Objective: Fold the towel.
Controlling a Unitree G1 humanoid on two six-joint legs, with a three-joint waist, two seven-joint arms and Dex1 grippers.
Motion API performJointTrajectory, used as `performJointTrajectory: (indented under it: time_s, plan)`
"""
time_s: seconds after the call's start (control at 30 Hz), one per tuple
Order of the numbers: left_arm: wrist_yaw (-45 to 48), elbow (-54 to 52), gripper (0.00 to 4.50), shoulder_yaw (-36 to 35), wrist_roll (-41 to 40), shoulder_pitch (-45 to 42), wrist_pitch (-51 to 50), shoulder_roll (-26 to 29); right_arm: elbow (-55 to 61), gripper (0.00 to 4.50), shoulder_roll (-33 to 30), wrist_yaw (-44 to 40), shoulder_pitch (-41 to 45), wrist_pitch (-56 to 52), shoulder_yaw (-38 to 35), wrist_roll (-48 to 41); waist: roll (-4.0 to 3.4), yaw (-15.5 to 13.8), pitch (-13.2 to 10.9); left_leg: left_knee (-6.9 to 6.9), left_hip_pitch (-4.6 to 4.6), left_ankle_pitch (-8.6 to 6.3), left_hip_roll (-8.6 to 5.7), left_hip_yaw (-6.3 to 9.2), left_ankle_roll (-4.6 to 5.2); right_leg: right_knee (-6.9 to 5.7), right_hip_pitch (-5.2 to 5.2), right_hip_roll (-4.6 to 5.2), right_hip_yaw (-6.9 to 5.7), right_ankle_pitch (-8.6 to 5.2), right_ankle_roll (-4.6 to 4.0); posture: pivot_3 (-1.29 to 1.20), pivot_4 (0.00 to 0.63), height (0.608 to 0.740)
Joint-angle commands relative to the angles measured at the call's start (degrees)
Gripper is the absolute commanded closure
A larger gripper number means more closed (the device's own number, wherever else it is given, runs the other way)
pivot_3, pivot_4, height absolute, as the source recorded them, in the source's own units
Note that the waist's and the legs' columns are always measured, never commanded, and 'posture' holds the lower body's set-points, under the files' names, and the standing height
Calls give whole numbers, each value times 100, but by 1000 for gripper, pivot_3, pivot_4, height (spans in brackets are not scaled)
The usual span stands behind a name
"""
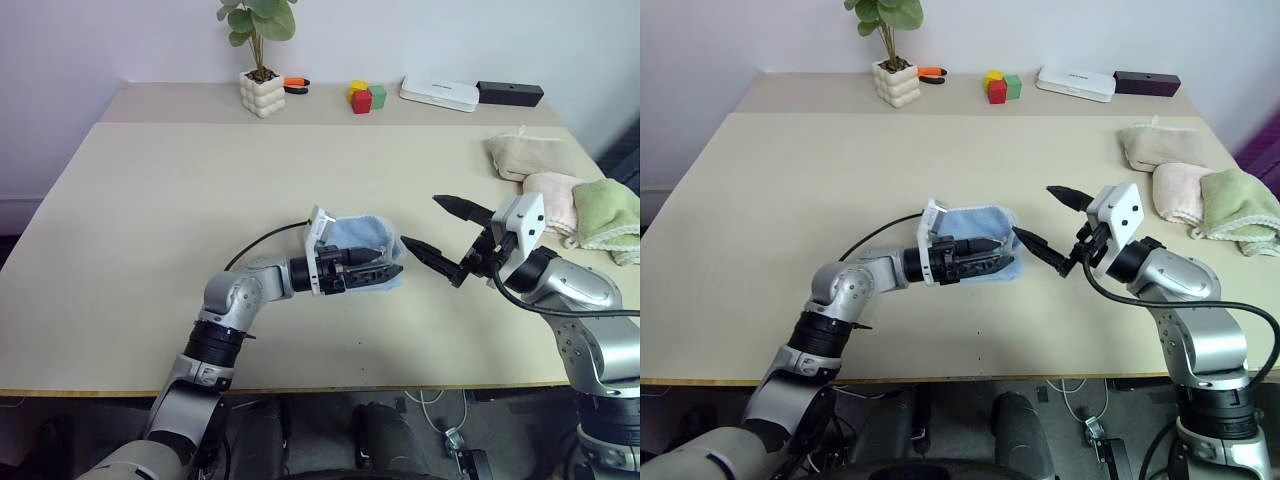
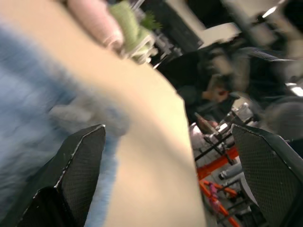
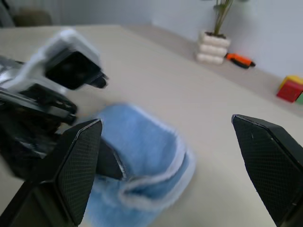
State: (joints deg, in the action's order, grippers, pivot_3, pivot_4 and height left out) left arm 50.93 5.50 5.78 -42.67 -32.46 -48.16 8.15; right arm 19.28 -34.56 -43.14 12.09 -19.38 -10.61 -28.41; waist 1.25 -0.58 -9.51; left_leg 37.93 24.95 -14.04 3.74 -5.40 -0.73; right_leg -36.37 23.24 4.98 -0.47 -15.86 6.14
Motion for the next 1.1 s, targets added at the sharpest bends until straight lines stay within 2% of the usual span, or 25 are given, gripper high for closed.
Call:
performJointTrajectory:
  time_s: [0.03,0.1,0.17,0.27,0.3,0.4,0.43,0.5,0.6,0.63,0.67,0.77,0.93,1.1]
  plan:
    - [89,-585,68,-631,-709,-86,-216,98,-80,0,278,337,385,20,-41,-92,-2,4,0,0,0,0,1,0,0,-1,0,0,0,3,5,0,150,735]
    - [45,-648,68,-814,-859,-72,-292,177,-124,0,427,464,517,47,9,-37,-3,0,0,0,0,0,1,0,0,-3,0,0,0,6,11,0,150,735]
    - [-283,-373,68,-1024,-484,-79,204,222,-130,0,697,736,683,30,213,92,-3,2,0,0,0,0,1,0,0,-3,-1,-1,-1,6,12,0,150,735]
    - [-758,197,68,-1492,-508,-222,414,129,-34,0,1026,950,727,-53,516,164,-2,-10,0,3,0,1,0,1,0,-6,-1,-2,-2,8,14,0,150,735]
    - [-790,291,291,-1526,-420,-248,598,102,-38,0,1176,1064,749,-80,601,170,-2,-8,0,4,0,1,0,1,0,-6,-1,-2,-2,8,15,0,150,735]
    - [-1095,592,1334,-1565,48,-336,1311,-47,-138,796,1661,1549,795,-164,918,363,-2,-10,0,4,3,1,0,-1,0,-5,0,-1,-2,9,17,0,150,735]
    - [-1279,707,1770,-1618,151,-391,1521,-151,-176,1186,1800,1725,805,-191,1080,535,-2,-9,0,4,3,1,0,-1,0,-5,0,-2,-2,10,18,0,150,735]
    - [-1483,844,2845,-1676,213,-457,1691,-333,-281,2266,2147,2164,833,-154,1198,790,-2,-10,0,4,3,1,0,-2,0,-5,0,-2,-3,11,19,0,150,735]
    - [-1337,851,4396,-1348,498,-369,1875,-420,-417,3777,2516,2661,860,-202,1241,1020,-2,-3,0,5,5,1,-1,-3,0,-5,2,-2,-3,13,24,0,150,735]
    - [-1319,884,4500,-1294,534,-332,1884,-469,-491,4287,2534,2732,814,-201,1345,1193,-3,-3,0,4,6,1,0,-4,0,-5,3,-3,-3,15,26,0,150,735]
    - [-1310,920,4500,-1232,593,-300,1925,-512,-616,4471,2574,2852,769,-265,1402,1326,-2,-4,0,4,7,1,0,-5,0,-5,4,-2,-3,15,27,0,150,735]
    - [-1413,1022,4500,-1038,776,-226,1914,-672,-1042,4471,2664,3203,599,-285,1444,1666,-3,-1,1,5,7,1,0,-5,0,-5,5,-3,-3,15,28,0,150,735]
    - [-1408,1191,4500,-569,1319,-96,2007,-674,-1318,4471,2263,3211,304,-321,1800,2385,-3,22,1,4,9,1,-1,-7,0,-4,7,-2,-2,15,28,0,150,735]
    - [-1427,1390,4500,-507,1595,-58,1983,-486,-1280,4471,2231,3509,111,-390,1312,2402,-4,23,2,4,8,1,3,-2,-1,-8,8,-6,-3,15,27,0,150,735]
